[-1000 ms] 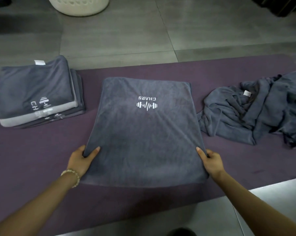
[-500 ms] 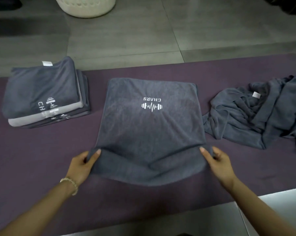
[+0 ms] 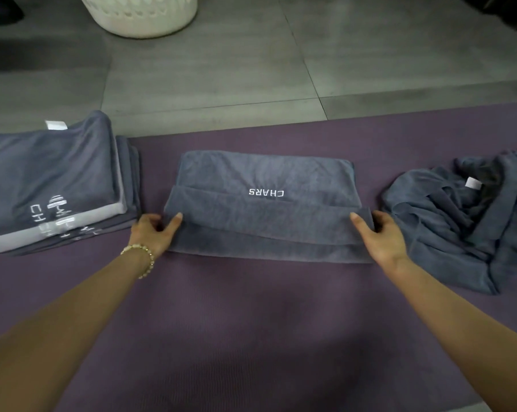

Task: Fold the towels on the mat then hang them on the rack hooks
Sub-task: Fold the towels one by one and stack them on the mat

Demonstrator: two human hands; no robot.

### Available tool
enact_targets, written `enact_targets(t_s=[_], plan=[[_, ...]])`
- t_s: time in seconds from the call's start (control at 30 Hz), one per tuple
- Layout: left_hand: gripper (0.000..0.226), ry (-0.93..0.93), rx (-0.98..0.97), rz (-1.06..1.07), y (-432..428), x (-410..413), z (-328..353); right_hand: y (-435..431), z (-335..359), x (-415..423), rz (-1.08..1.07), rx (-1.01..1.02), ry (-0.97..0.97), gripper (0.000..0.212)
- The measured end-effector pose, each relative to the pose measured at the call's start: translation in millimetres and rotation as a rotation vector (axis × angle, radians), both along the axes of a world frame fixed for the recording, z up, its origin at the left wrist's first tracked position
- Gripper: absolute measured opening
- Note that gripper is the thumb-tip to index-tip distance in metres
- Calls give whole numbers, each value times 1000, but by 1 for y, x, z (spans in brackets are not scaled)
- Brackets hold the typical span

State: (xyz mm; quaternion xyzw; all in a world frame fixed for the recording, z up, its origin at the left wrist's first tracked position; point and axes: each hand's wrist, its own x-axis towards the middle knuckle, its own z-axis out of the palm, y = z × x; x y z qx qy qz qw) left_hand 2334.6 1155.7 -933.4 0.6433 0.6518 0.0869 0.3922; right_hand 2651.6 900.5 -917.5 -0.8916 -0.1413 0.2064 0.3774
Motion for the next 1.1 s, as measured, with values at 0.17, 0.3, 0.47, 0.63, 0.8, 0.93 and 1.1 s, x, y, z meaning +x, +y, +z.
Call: enact_targets(t_s=[0.17,0.3,0.47,0.63,0.8,0.93,1.1], plan=[[75,86,-49,-28,14,12,6,28,-5,15,-15,-256,20,82],[73,54,-171,-58,15,34,15,34,-17,29,-2,-363,133,90],[61,-161,-156,-2,5,40,24,27,4,14,19,-59,193,46],[42,-325,-61,-9,-23,1,44,-11,25,-27,33,211,190,25],[22,-248,-148,-47,-72,-63,42,-70,8,-64,51,187,266,21],[47,-113,-112,-75,-92,-83,28,-88,-4,-83,32,95,118,48],[78,78,511,-597,-85,-70,19,-84,-1,-95,421,19,-389,52]])
